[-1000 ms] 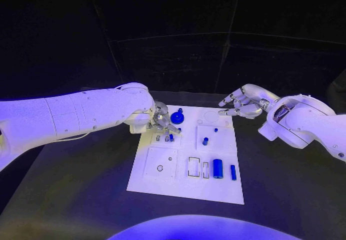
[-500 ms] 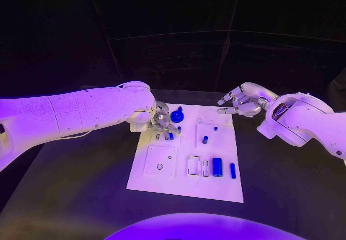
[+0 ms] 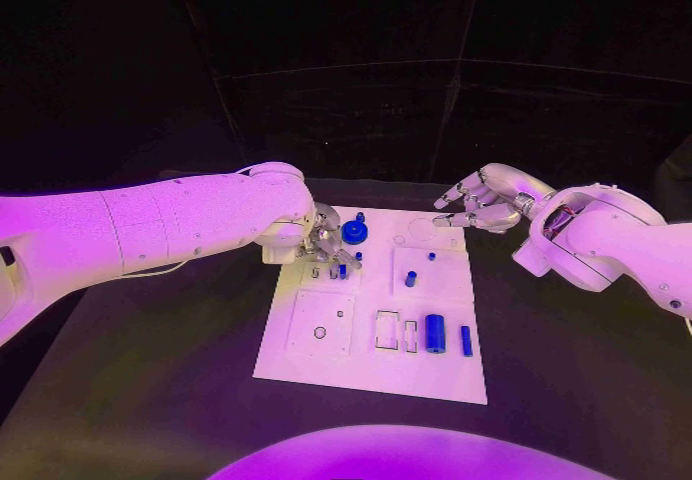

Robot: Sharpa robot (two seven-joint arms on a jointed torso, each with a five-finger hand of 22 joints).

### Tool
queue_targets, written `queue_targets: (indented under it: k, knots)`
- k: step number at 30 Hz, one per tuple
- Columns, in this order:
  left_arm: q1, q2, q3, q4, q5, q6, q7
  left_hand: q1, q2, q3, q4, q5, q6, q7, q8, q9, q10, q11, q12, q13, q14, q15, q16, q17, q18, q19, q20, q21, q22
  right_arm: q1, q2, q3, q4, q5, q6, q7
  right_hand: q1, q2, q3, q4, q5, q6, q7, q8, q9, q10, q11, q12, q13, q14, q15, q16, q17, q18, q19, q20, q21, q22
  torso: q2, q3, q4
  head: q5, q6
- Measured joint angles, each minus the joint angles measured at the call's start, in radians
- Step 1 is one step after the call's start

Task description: Assemble the parts on the task board

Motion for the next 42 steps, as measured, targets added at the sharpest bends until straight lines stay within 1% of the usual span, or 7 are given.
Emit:
queue_targets:
  k: [5,15,21,31,36,39,42]
  knots:
    - [0.0,0.002,0.0,0.0,0.0,0.003,0.0,0.009,0.009,0.004,-0.01,0.0,-0.005,-0.002,0.002,0.006,0.0,0.0,0.0,0.0,0.0,0.0,0.0,0.0,0.0,0.0,0.0,0.004,0.002,0.0,0.002,0.0,-0.001,0.0,0.0,0.0,0.0,0.0,0.0,0.0,0.0,0.0,0.0,0.0,0.0,0.0,0.0,0.0,0.0,0.0,0.0,0.0,0.0,0.0,0.0,0.0,0.0,0.0,0.0,0.0,0.0,0.0,-0.002]
    - [0.0,0.004,0.0,0.001,-0.004,0.005,-0.001,0.032,0.01,0.012,-0.037,0.0,-0.012,-0.002,0.006,0.017,-0.004,0.004,0.0,0.0,0.0,0.0,0.0,0.0,0.0,0.0,0.0,0.004,0.0,0.0,0.007,0.0,-0.003,0.001,0.002,-0.001,0.0,0.0,0.0,0.0,0.004,0.0,0.0,0.0,0.0,0.0,0.0,0.0,0.0,0.0,0.0,-0.004,0.0,0.0,0.0,0.0,0.0,-0.001,0.0,0.0003,0.0006,0.0,-0.01]
    - [0.0,0.007,0.0,0.0,-0.007,0.006,-0.001,0.1,0.018,0.044,-0.094,0.0,-0.019,-0.003,0.01,0.027,-0.007,0.0,0.0,-0.002,0.0,0.0,0.0,0.0,0.0,0.0,0.0,0.004,0.0,0.0,0.01,0.0,-0.005,0.001,0.004,-0.001,0.0,0.0,0.0,0.0,0.004,0.0,0.0,0.0,0.0,0.0,0.0,0.0,0.0,0.0,0.0,-0.004,0.0,0.0,0.0,0.0,0.0,-0.001,0.0,0.0003,0.0007,0.0,-0.013]
    - [0.0,0.012,0.0,0.0,-0.011,0.006,-0.001,0.128,0.023,0.076,-0.137,0.0,-0.026,-0.002,0.01,0.032,-0.007,0.0,0.0,-0.004,0.0,0.0,0.0,0.0,0.0,0.0,0.0,0.004,0.002,0.0,0.012,0.0,-0.007,0.001,0.008,-0.001,0.0,0.0,-0.003,0.003,0.004,0.0,0.0,0.0,0.0,0.0,0.0,0.0,0.0,0.0,0.0,-0.004,-0.001,0.0,0.0,0.0,0.0,-0.001,0.001,0.0003,0.0005,0.0,-0.016]
    - [0.0,0.015,0.0,-0.001,-0.013,0.007,-0.001,0.167,0.033,0.111,-0.172,0.0,-0.032,-0.008,0.01,0.032,-0.013,-0.006,-0.009,-0.008,0.002,-0.002,0.0,0.0,0.0,0.0,0.0,0.004,0.005,0.0,0.013,0.0,-0.008,0.001,0.009,-0.001,0.0,0.0,-0.003,0.003,0.004,0.0,0.0,0.0,0.0,0.0,0.0,0.0,-0.001,0.0,0.0,-0.004,-0.001,0.0,0.0,0.0,0.0,-0.001,0.001,0.0003,0.0004,0.0,-0.018]
    - [0.002,0.015,0.002,0.0,-0.013,0.007,-0.001,0.199,0.045,0.16,-0.214,-0.003,-0.043,-0.008,-0.012,0.024,-0.024,-0.006,-0.021,-0.015,0.0,-0.007,0.0,0.0,0.0,0.0,0.0,0.004,0.005,0.0,0.014,0.0,-0.009,0.001,0.01,-0.001,0.0,0.0,-0.003,0.003,0.004,0.0,0.0,0.0,0.0,0.0,0.0,0.0,-0.001,0.0,0.0,-0.004,-0.001,0.0,0.0,0.0,-0.004,-0.001,0.001,0.0003,0.0005,0.0,-0.019]
    - [0.004,0.014,0.003,0.002,-0.013,0.006,-0.001,0.217,0.046,0.184,-0.197,0.032,-0.048,-0.006,-0.033,0.013,-0.031,-0.005,-0.036,-0.025,0.0,-0.007,0.0,0.0,0.0,0.0,0.0,0.004,0.005,0.0,0.015,0.0,-0.009,0.001,0.011,-0.001,0.0,0.0,-0.003,0.003,0.004,0.0,0.0,0.0,0.0,0.0,0.0,0.0,-0.001,0.0,0.0,-0.004,-0.001,0.0,0.0,0.0,-0.004,-0.001,0.001,0.0003,0.0004,0.0,-0.019]
